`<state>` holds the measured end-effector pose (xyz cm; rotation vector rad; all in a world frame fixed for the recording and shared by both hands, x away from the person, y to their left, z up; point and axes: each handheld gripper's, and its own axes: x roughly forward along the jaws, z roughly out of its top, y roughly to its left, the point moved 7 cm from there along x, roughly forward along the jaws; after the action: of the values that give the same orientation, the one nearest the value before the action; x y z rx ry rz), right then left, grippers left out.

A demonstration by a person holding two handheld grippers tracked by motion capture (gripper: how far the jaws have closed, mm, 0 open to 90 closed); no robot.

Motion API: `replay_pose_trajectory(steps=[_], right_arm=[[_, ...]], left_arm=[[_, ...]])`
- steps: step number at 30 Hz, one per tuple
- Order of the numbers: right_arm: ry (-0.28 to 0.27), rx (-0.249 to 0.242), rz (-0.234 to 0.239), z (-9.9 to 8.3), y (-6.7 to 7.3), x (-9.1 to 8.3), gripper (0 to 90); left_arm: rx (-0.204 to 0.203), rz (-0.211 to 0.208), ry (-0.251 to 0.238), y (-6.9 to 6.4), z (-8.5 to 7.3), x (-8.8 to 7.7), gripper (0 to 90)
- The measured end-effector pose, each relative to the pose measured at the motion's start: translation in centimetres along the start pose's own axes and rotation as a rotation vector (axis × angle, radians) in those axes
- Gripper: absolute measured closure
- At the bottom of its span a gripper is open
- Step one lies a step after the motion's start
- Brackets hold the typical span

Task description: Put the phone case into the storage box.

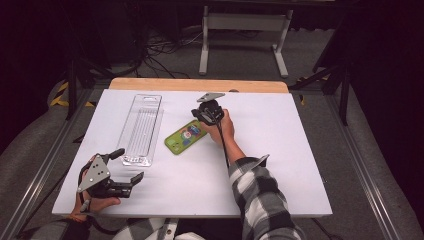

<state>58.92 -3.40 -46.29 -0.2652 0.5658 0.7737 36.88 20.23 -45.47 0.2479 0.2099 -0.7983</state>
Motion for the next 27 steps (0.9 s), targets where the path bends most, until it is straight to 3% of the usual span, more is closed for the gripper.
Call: replay_pose_trajectory(steps=[14,19,27], right_arm=[[0.102,-0.033,-0.029,-0.8,0.1,4.0,90.0],[0.135,-0.047,-0.032,-1.1,0.2,4.7,90.0],[0.188,0.004,-0.027,-1.8,0.0,4.2,90.0]], left_arm=[[-0.006,-0.038,0.013,-0.2,-0.3,-0.2,5.5],[-0.009,-0.042,0.011,-0.2,-0.4,-0.2,5.5],[0.000,-0.042,0.019,-0.4,-0.4,0.0,5.5]])
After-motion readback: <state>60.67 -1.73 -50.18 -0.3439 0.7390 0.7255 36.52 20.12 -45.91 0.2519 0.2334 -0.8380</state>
